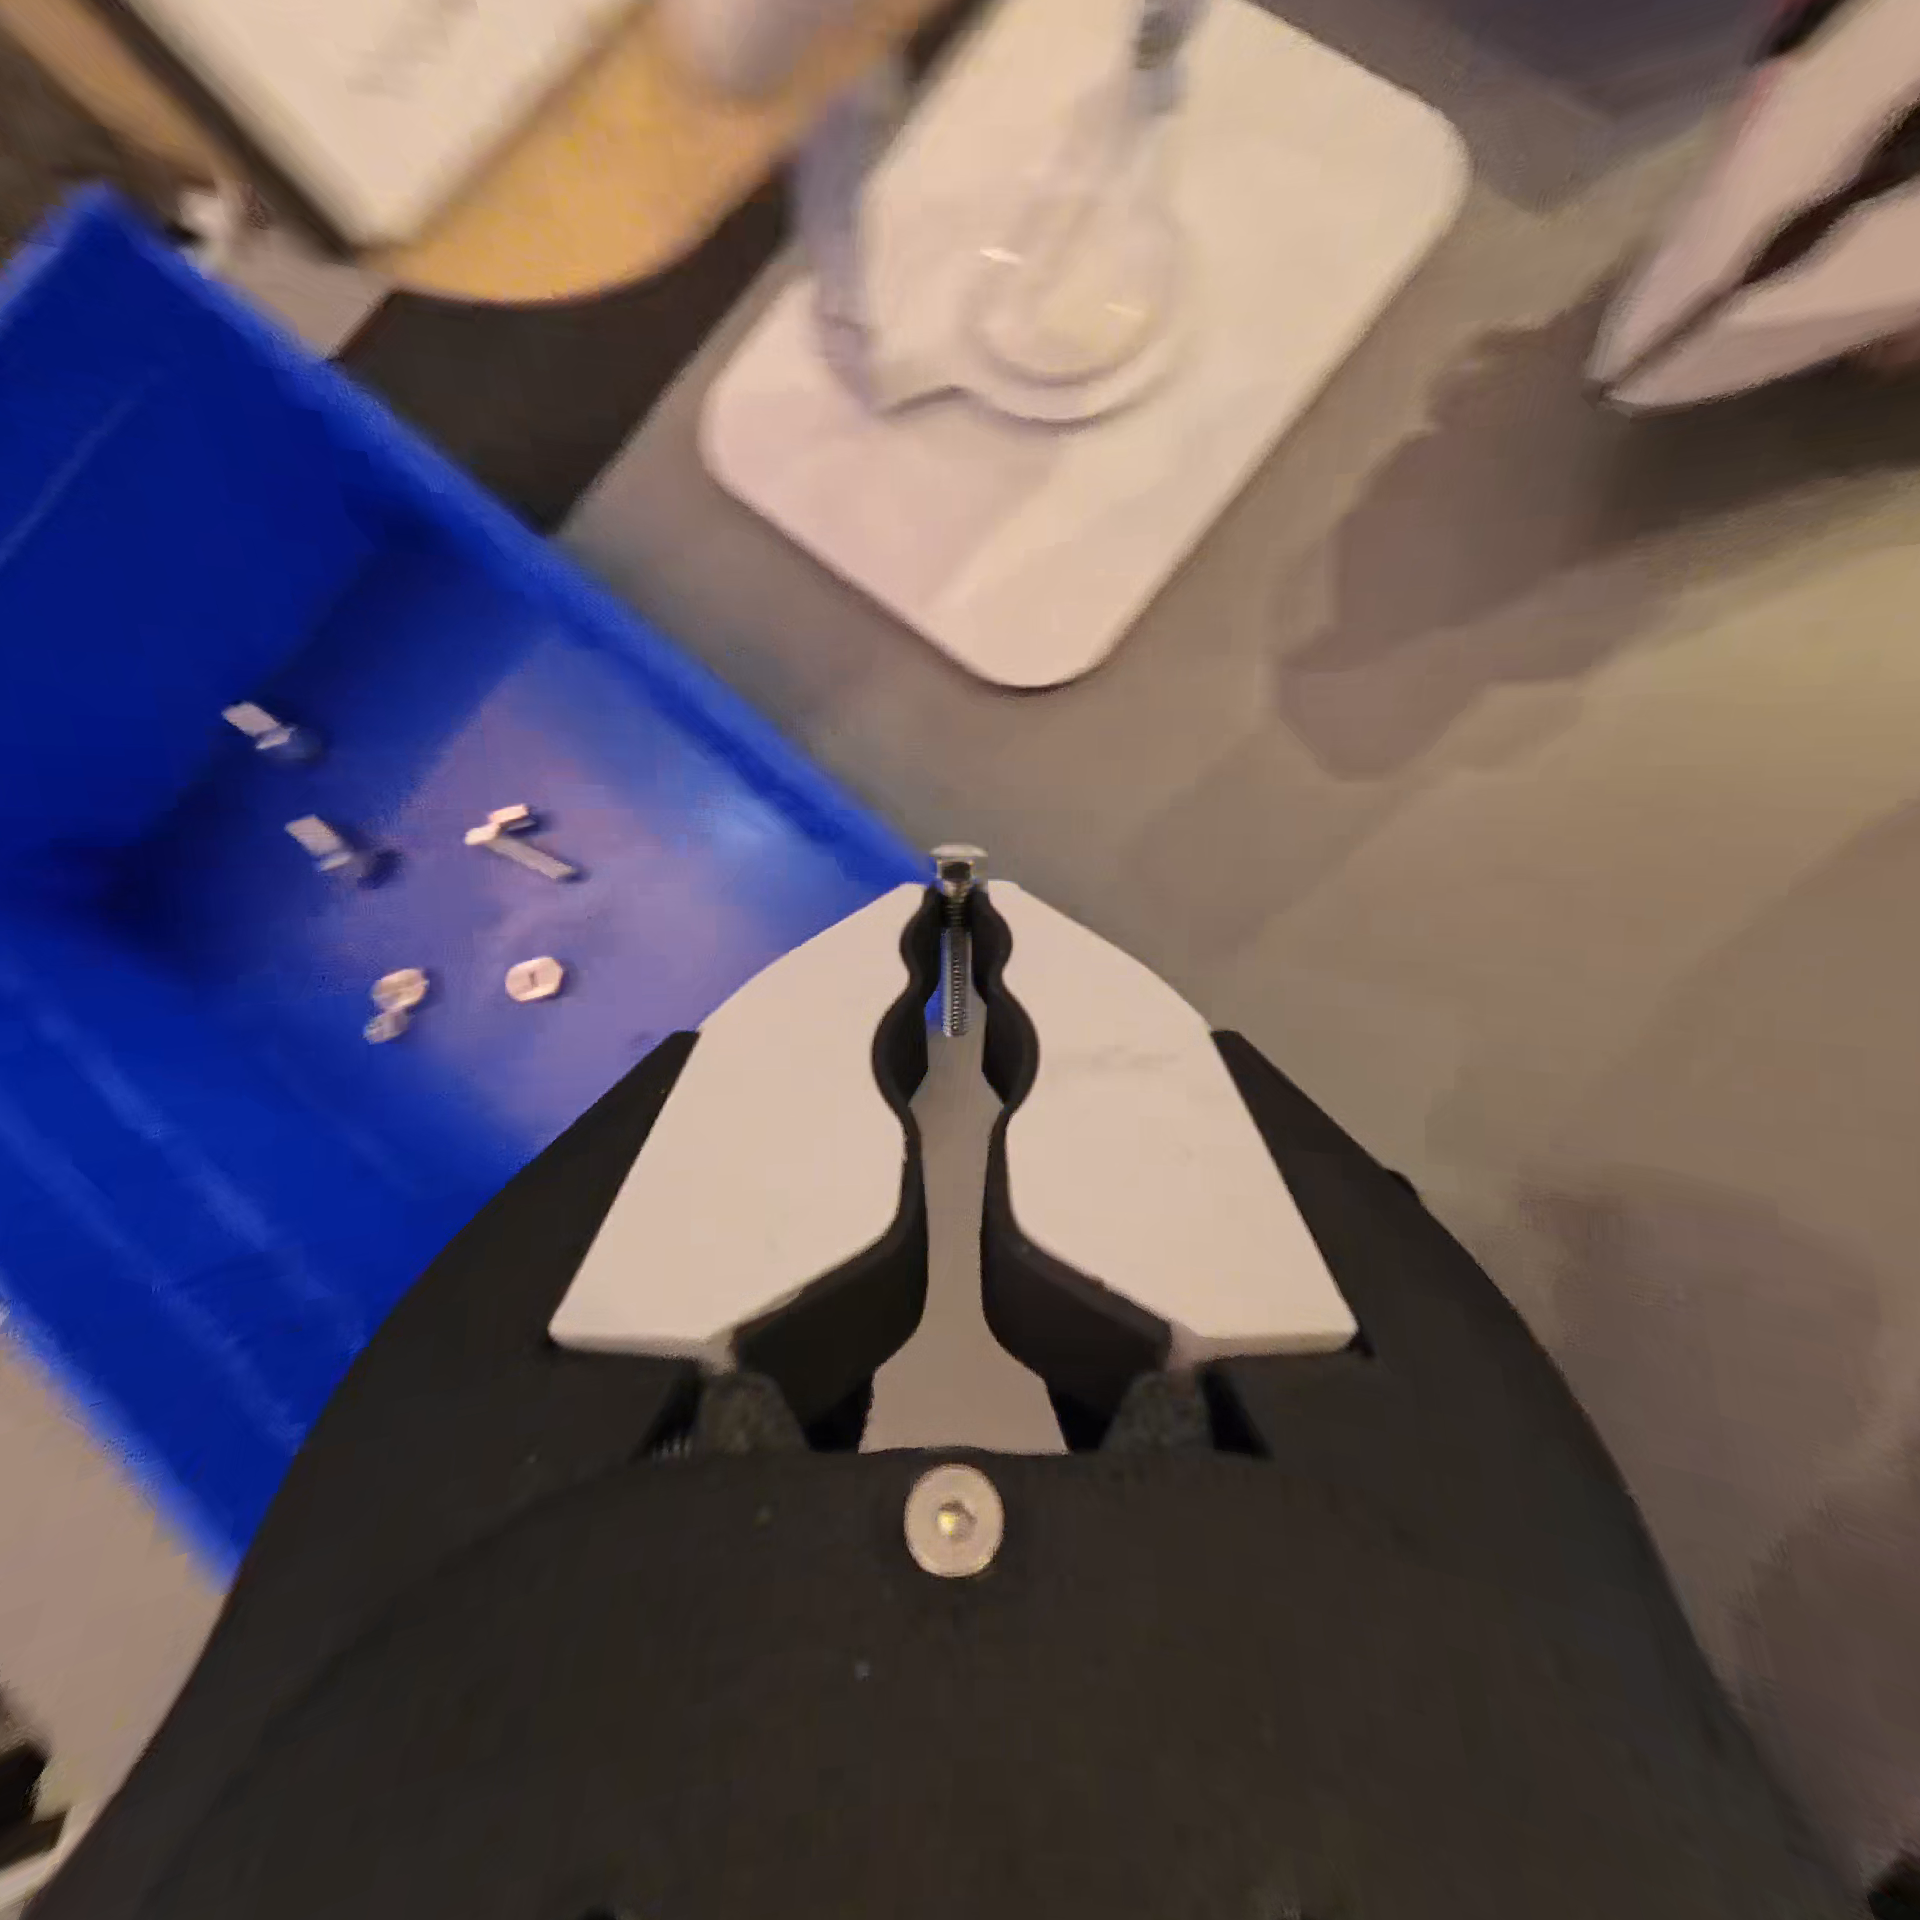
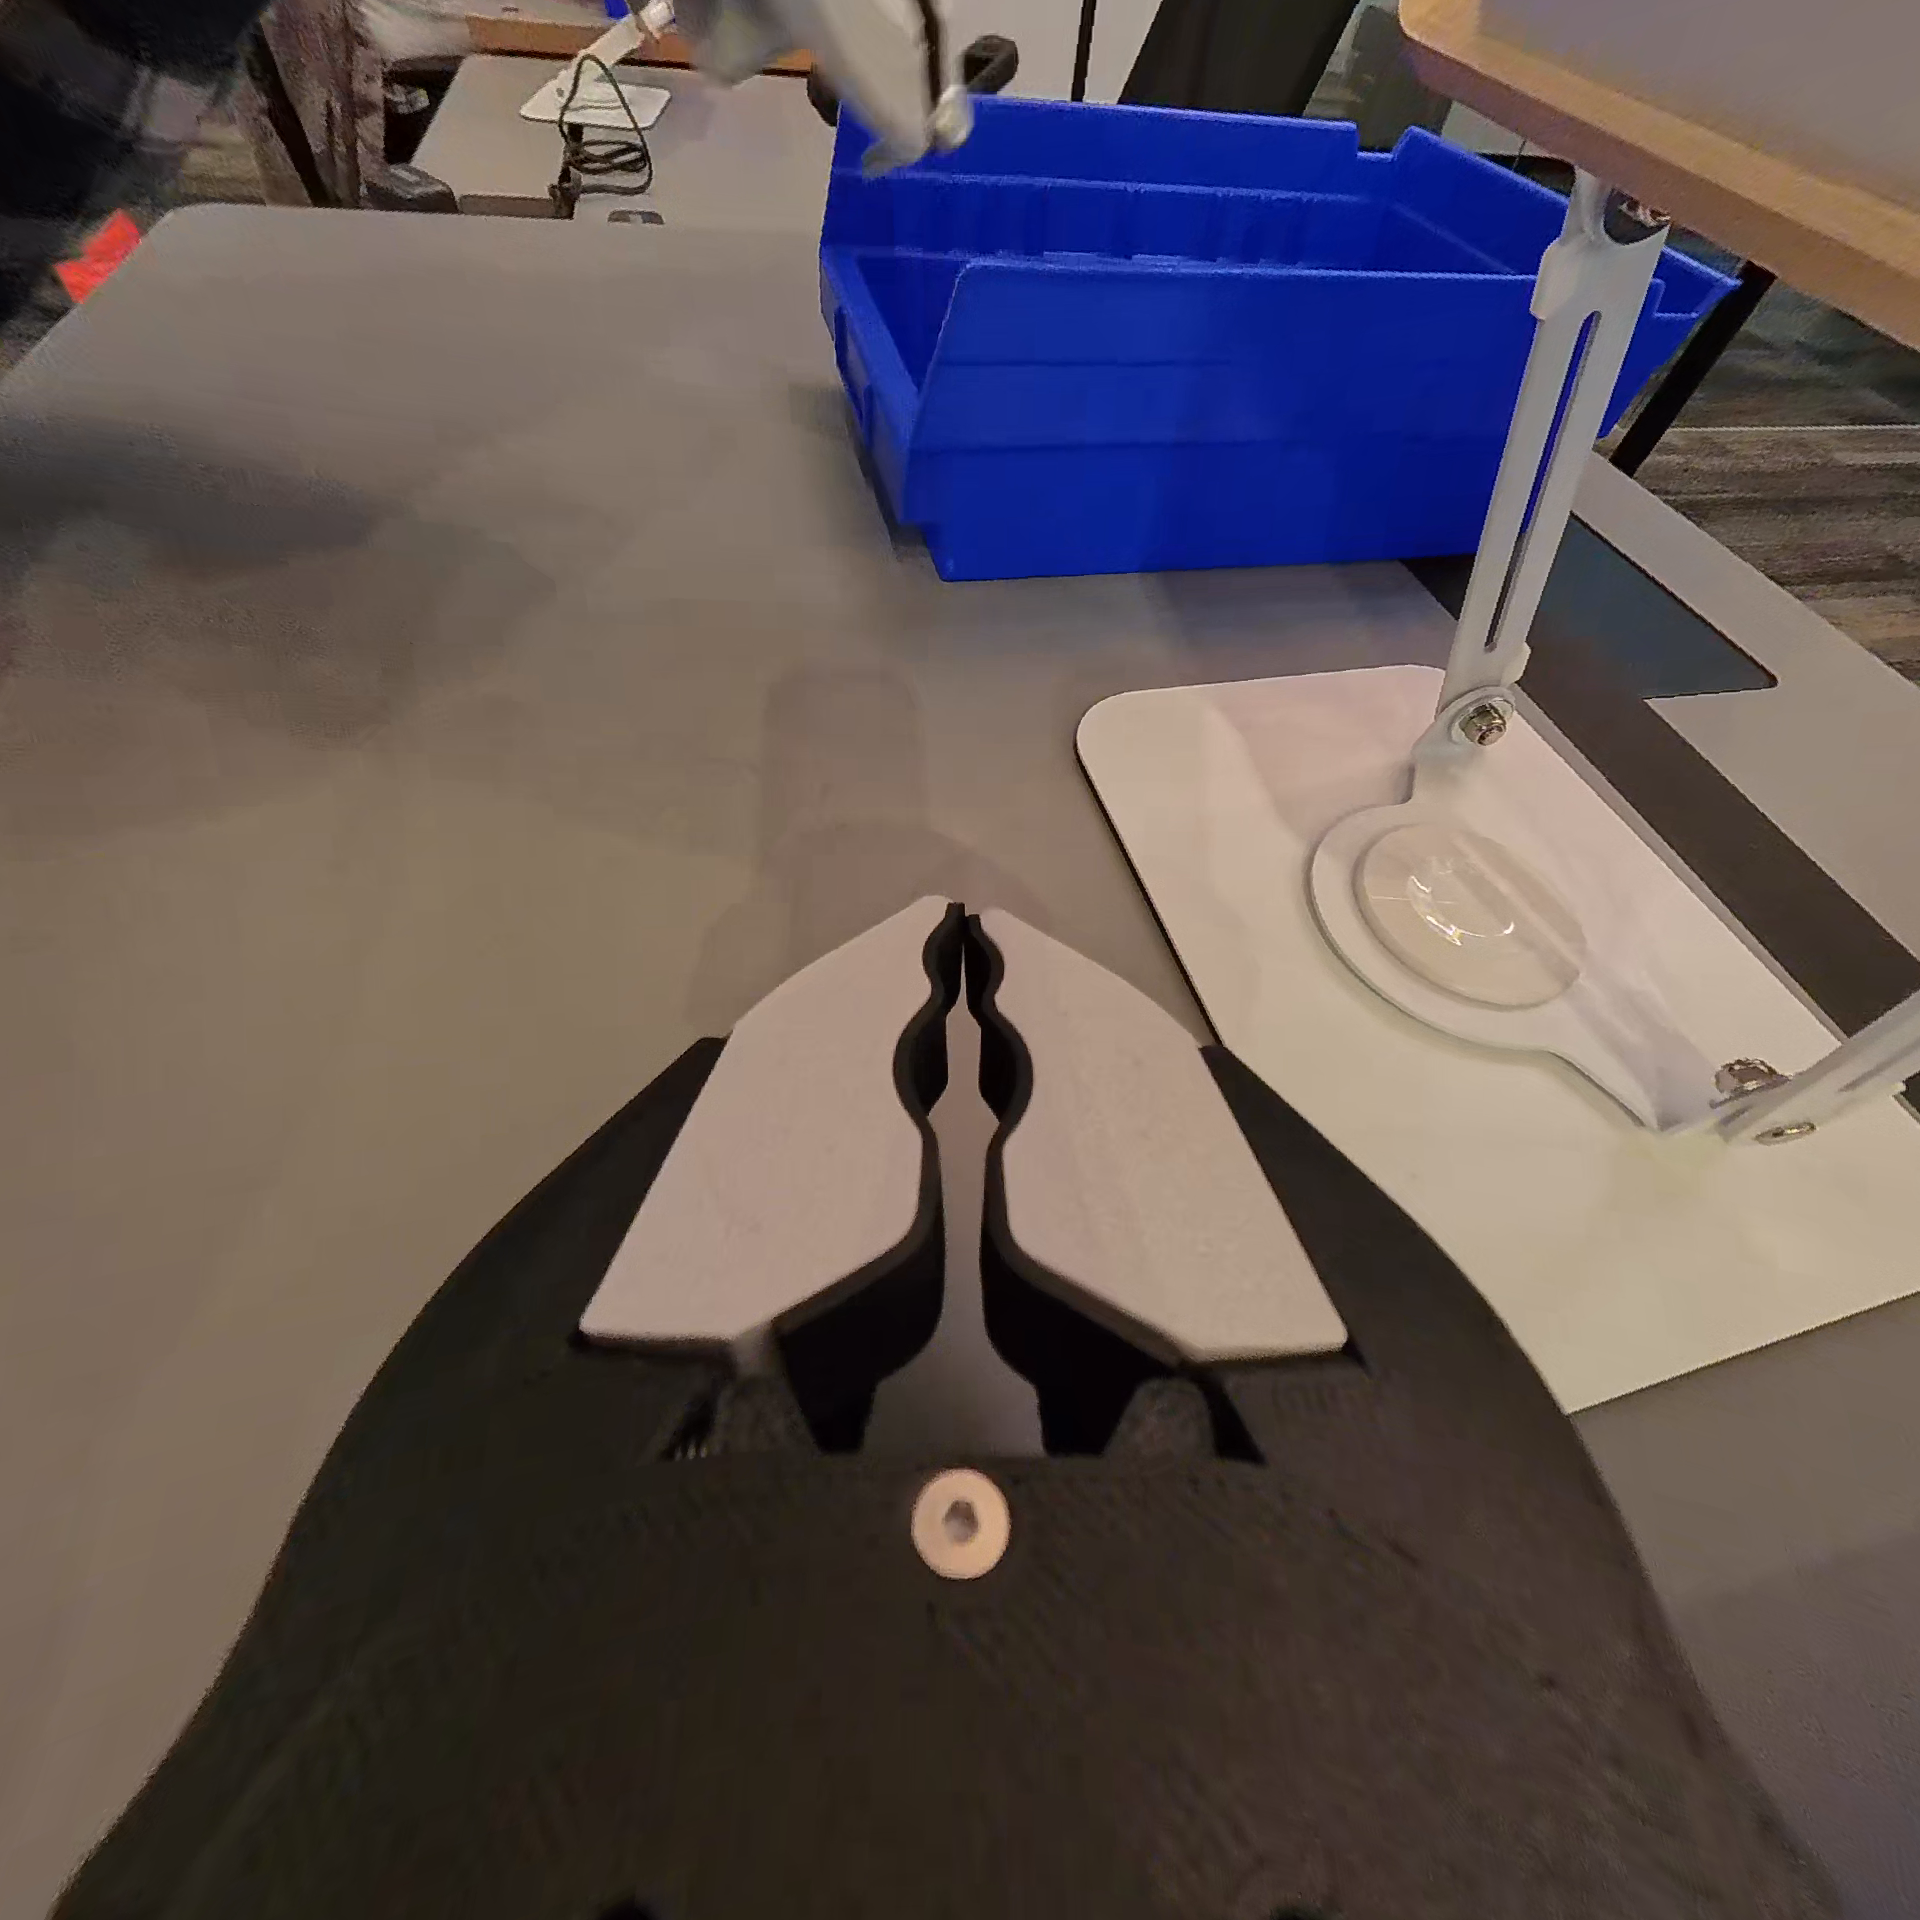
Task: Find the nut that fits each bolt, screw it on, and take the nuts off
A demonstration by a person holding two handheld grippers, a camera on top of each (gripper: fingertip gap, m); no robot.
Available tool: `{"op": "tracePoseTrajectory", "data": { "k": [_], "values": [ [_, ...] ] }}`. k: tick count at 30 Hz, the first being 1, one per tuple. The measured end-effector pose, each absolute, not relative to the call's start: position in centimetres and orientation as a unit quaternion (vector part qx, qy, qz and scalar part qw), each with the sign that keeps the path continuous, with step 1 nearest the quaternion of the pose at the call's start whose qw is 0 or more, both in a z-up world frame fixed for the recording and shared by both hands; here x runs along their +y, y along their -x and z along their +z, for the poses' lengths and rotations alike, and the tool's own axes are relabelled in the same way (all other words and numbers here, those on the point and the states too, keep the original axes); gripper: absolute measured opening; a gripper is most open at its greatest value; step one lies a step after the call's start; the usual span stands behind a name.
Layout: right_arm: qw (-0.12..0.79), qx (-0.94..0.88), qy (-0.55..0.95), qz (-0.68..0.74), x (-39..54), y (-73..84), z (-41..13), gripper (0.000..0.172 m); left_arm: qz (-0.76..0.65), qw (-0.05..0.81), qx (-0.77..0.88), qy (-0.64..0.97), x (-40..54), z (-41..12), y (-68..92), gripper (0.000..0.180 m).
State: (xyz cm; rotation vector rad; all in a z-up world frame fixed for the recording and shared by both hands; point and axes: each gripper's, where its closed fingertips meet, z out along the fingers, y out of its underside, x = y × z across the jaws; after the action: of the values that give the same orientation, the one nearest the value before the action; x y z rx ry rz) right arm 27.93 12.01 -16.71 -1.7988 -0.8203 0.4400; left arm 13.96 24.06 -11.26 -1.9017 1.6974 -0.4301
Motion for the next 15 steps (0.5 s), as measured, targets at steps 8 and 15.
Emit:
{"op": "tracePoseTrajectory", "data": {
  "k": [8,15],
  "values": [
    [0.527,-0.351,0.752,0.181,11.9,-27.8,-16.8,0.000,-0.186,0.179,0.715,0.650,13.6,-19.7,-17.8,0.005],
    [0.522,-0.361,0.752,0.178,11.7,-27.5,-17.1,0.000,-0.181,0.138,0.731,0.644,12.3,-23.0,-17.7,0.005]
  ]
}}
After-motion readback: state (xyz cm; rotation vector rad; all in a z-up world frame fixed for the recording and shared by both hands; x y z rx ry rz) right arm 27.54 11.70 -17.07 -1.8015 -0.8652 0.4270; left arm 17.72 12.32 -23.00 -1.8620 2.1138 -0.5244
